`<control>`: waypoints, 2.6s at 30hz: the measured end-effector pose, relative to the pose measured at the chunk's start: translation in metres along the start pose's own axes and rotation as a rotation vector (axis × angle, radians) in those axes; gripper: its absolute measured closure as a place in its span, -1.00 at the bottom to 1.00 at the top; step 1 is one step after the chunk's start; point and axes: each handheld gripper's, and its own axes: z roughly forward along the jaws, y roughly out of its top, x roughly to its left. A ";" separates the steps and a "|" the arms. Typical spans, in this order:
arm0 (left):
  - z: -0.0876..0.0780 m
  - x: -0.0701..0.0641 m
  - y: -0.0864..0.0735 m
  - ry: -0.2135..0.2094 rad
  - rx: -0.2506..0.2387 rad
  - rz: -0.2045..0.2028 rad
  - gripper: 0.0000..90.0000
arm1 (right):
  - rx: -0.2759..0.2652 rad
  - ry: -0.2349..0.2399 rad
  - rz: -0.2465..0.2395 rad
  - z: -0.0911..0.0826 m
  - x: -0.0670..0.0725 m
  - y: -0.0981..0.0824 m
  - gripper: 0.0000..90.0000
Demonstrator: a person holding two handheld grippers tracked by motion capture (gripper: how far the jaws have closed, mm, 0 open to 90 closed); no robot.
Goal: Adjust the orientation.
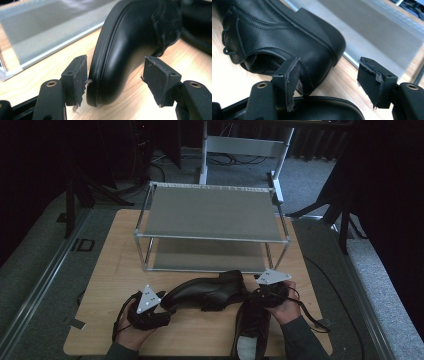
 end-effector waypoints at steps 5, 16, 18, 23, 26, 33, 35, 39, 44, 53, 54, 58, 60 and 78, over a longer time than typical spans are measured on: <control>0.009 0.005 -0.001 0.017 0.037 -0.020 -0.03 | 0.037 0.032 -0.016 0.007 0.002 -0.001 -0.33; 0.013 0.013 0.003 -0.036 0.033 -0.076 0.07 | 0.078 0.066 -0.013 0.016 -0.001 0.000 -0.32; 0.014 0.016 0.004 -0.042 0.025 -0.094 0.07 | 0.086 0.066 -0.017 0.018 0.000 0.000 -0.32; 0.015 0.024 0.006 -0.051 0.016 -0.130 0.07 | 0.132 0.046 -0.046 0.029 0.003 0.000 -0.28; 0.015 0.026 0.006 -0.045 0.010 -0.131 0.06 | 0.123 0.027 -0.034 0.035 -0.001 0.006 -0.16; 0.011 0.025 0.005 0.054 0.037 -0.120 -0.04 | 0.090 0.010 -0.014 0.048 -0.007 0.019 0.24; 0.012 0.027 -0.001 0.046 0.058 -0.130 -0.04 | 0.075 0.000 -0.012 0.049 -0.008 0.021 0.28; 0.016 0.032 -0.007 0.022 0.057 -0.176 -0.06 | 0.058 -0.042 -0.037 0.051 -0.006 0.027 0.40; 0.018 0.037 -0.006 -0.017 0.057 -0.230 -0.05 | 0.038 -0.130 -0.064 0.053 -0.001 0.035 0.60; 0.024 0.032 0.019 -0.106 -0.013 -0.251 -0.04 | -0.017 -0.199 0.029 0.031 -0.015 0.033 0.70; 0.026 0.029 0.024 -0.115 -0.020 -0.244 -0.04 | -0.028 -0.210 0.042 0.024 -0.018 0.033 0.70; 0.041 0.017 0.047 -0.151 -0.019 -0.208 -0.05 | -0.045 -0.279 0.084 -0.002 -0.030 0.025 0.69; 0.055 0.010 0.059 -0.171 -0.011 -0.191 -0.05 | -0.042 -0.311 0.118 -0.014 -0.037 0.017 0.69; 0.123 -0.035 0.112 -0.211 -0.019 -0.090 -0.05 | 0.027 -0.523 0.326 -0.071 -0.069 -0.041 0.68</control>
